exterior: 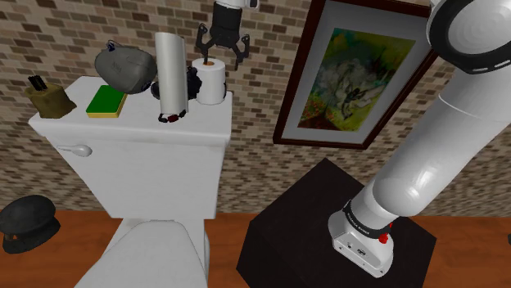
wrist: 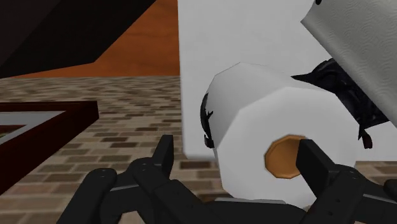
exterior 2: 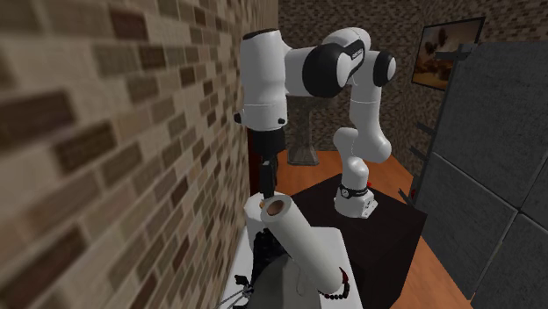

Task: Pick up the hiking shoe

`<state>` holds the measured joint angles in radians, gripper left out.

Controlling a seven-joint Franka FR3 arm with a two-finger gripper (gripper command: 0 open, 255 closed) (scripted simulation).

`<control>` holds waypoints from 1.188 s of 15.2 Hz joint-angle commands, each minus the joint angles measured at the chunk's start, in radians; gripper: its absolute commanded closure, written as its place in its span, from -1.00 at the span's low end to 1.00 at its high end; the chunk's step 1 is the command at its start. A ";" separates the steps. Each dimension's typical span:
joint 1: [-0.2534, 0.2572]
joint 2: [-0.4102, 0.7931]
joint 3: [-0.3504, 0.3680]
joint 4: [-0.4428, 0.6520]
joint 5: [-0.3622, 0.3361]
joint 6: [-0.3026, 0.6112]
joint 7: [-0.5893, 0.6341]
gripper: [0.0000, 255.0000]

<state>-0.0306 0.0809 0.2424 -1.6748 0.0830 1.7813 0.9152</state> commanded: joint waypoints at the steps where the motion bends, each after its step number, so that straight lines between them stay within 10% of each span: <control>1: 0.003 0.047 0.002 -0.011 -0.004 0.006 0.001 1.00; 8: 0.012 0.173 0.004 0.141 -0.037 -0.023 0.018 1.00; 10: 0.000 0.019 0.005 -0.046 0.003 0.013 0.001 1.00; 18: 0.001 0.021 0.005 0.065 0.001 -0.094 0.011 1.00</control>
<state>-0.0299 0.1008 0.2468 -1.6256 0.0840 1.7002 0.9239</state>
